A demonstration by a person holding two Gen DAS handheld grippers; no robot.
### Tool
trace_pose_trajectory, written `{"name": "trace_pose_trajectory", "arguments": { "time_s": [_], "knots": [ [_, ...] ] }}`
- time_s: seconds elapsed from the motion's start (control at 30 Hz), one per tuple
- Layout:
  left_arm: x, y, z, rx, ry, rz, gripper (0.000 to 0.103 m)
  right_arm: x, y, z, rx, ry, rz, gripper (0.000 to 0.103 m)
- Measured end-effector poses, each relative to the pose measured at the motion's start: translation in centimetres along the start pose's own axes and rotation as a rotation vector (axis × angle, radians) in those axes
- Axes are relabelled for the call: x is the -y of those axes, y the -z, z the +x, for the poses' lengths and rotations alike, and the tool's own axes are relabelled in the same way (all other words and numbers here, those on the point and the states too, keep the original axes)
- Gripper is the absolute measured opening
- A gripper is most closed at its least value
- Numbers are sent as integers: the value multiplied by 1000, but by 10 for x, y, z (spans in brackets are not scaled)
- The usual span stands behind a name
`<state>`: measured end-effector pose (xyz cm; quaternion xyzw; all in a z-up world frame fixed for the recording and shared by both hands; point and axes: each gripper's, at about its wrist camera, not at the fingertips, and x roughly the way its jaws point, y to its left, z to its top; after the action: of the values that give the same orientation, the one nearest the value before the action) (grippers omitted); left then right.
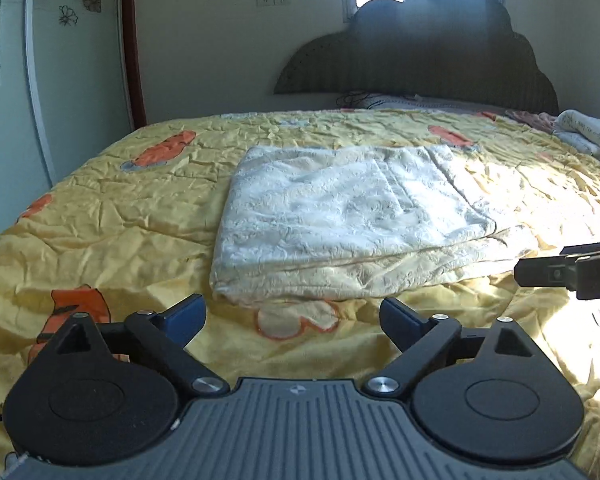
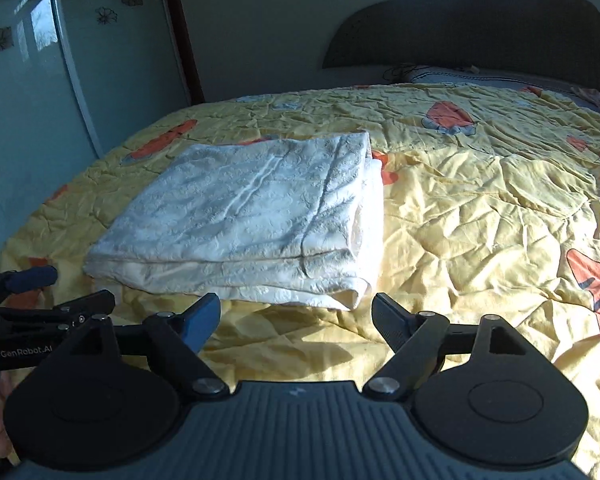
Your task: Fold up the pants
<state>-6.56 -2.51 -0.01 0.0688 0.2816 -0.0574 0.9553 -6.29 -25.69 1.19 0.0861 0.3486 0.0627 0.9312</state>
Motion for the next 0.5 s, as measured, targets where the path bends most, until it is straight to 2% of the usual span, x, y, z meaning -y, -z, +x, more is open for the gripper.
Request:
{"name": "trace_pose_trajectory", "arguments": {
  "time_s": [0.03, 0.07, 0.1, 0.13, 0.17, 0.3, 0.5],
  "knots": [
    [3, 1, 4, -10, -18, 5, 96, 0, 3, 9, -32, 20, 11, 83],
    [4, 1, 9, -31, -36, 6, 96, -2, 7, 13, -19, 38, -4, 85],
    [4, 0, 12, -53, -49, 3, 96, -7, 15, 15, 17, 64, -42, 89],
    [3, 1, 17, -82, -53, -6, 98, -12, 18, 19, 20, 86, -73, 99],
    [1, 1, 21, -101, -52, -15, 100, -15, 18, 20, 13, 93, -82, 102],
    [-9, 1, 27, -137, -36, -94, 103, -16, 16, 23, 11, 105, -69, 103],
    [-8, 3, 28, -135, -31, -89, 103, -14, 20, 20, 24, 103, -53, 103]
  ]
}}
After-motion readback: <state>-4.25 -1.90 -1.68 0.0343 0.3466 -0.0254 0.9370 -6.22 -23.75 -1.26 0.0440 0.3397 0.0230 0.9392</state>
